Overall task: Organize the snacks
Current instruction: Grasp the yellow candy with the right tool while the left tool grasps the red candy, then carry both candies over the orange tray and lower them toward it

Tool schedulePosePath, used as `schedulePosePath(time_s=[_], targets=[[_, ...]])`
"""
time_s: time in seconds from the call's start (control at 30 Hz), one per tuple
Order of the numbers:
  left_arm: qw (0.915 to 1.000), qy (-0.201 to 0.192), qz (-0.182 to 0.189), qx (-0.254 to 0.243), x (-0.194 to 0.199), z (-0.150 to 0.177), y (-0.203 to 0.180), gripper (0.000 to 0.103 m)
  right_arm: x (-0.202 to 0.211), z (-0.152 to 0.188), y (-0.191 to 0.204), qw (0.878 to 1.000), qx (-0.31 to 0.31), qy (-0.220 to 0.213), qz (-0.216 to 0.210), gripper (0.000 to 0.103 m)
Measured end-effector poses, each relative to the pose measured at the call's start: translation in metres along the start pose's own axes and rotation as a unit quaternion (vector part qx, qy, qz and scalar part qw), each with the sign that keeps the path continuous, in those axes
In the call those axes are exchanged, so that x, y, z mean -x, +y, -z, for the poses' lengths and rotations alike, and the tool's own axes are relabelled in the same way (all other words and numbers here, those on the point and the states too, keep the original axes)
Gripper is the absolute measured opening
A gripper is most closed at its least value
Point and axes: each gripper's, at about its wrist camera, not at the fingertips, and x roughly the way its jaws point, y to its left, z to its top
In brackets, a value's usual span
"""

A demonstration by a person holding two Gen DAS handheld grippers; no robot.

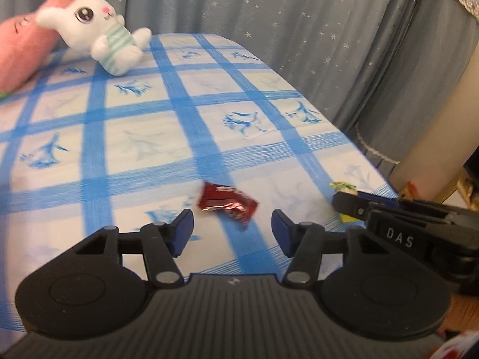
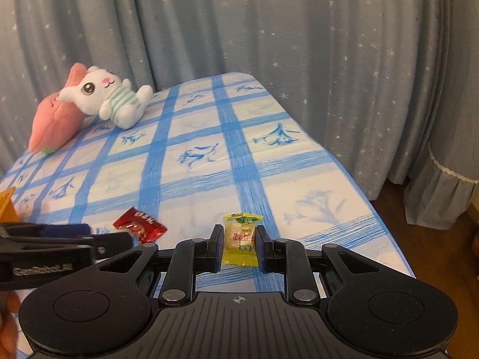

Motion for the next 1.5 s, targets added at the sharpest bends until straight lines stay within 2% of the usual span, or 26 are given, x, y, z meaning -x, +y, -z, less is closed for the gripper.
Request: schedulePosePath(time_s=[0.37, 0.53, 0.6, 0.73, 1.1, 1.5], targets=[[0.9995, -0.018, -0.006, 0.024, -0.027, -0.01, -0.006, 0.053, -0.003, -0.002, -0.008, 1.0, -0.012, -0.001, 0.003, 0.022], [0.999, -0.023, -0.034, -0.019, -0.031, -0.009, -0.016, 0.036, -0.004, -0.003, -0.01, 1.0, -0.015, -0.002, 0.005, 0.022], [0.9975, -0.025, -0.051, -0.043, -0.031, -0.006, -0.02, 0.022, -0.004, -0.002, -0.01, 1.0, -0.014, -0.003, 0.007, 0.022], [0.996, -0.022, -0.065, -0.056, -0.024, -0.001, -0.018, 0.022, -0.004, -0.003, -0.01, 1.0, -0.014, -0.003, 0.005, 0.022], [0.9965, -0.025, -0.077, -0.019, 0.041, 0.021, -0.012, 0.022, 0.019, 0.005, 0.012, 1.0, 0.01, -0.002, -0.018, 0.022], [0.9946, -0.037, -0.097, 0.01, 0.13, 0.048, -0.008, 0.022, 0.088, 0.035, 0.045, 0.999, 0.013, 0.004, -0.035, 0.022]])
